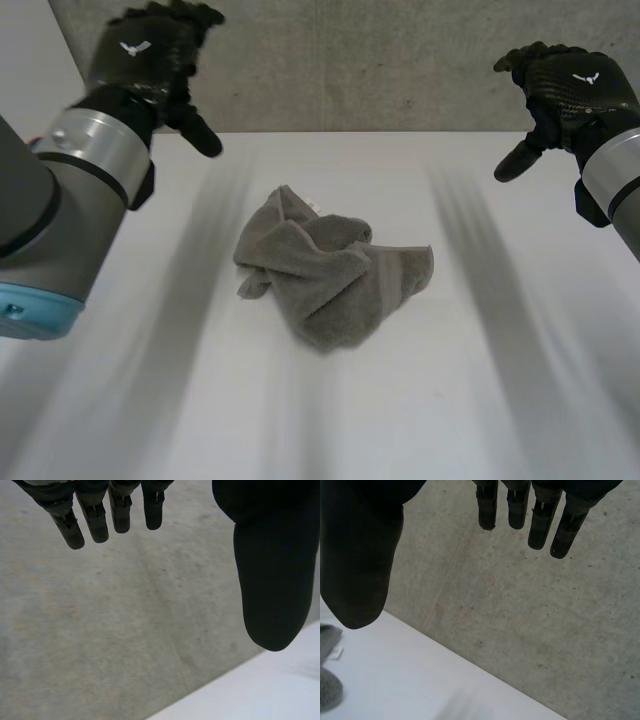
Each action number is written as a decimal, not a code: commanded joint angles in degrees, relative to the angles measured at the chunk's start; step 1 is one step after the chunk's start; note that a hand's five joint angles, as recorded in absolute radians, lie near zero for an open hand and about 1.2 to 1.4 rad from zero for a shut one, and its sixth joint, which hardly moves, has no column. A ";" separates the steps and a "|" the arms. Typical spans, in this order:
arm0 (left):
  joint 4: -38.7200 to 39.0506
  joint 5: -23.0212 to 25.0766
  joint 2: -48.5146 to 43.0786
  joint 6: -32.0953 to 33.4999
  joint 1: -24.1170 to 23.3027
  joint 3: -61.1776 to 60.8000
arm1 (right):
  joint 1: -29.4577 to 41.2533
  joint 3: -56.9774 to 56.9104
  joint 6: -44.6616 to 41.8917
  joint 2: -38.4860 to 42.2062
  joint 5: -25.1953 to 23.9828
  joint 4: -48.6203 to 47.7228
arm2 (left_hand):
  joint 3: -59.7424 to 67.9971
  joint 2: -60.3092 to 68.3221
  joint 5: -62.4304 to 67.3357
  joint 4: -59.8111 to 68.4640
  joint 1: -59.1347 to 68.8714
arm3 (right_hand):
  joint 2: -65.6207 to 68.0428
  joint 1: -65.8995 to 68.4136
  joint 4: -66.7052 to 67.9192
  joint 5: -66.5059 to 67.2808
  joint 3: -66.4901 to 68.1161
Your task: Fold the towel.
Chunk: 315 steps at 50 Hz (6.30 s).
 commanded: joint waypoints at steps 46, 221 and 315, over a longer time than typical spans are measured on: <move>-4.82 20.95 -34.90 20.60 6.04 15.18 | 5.70 -15.71 1.79 35.20 -13.57 7.79 | 5.31 5.33 4.28 5.28 5.10 | -3.72 -3.02 -4.53 -3.36 -3.69; -12.30 15.85 -33.25 40.20 1.82 18.28 | -7.65 22.78 -37.50 6.82 -8.12 -8.56 | 69.21 69.23 68.18 69.18 69.00 | 66.28 66.98 65.47 66.64 66.31; 13.11 -3.05 -32.71 19.02 11.49 5.62 | -3.44 -11.32 -31.88 30.80 -1.87 3.45 | 0.94 0.95 -0.10 0.91 0.72 | -3.72 -3.02 -4.53 -3.36 -3.69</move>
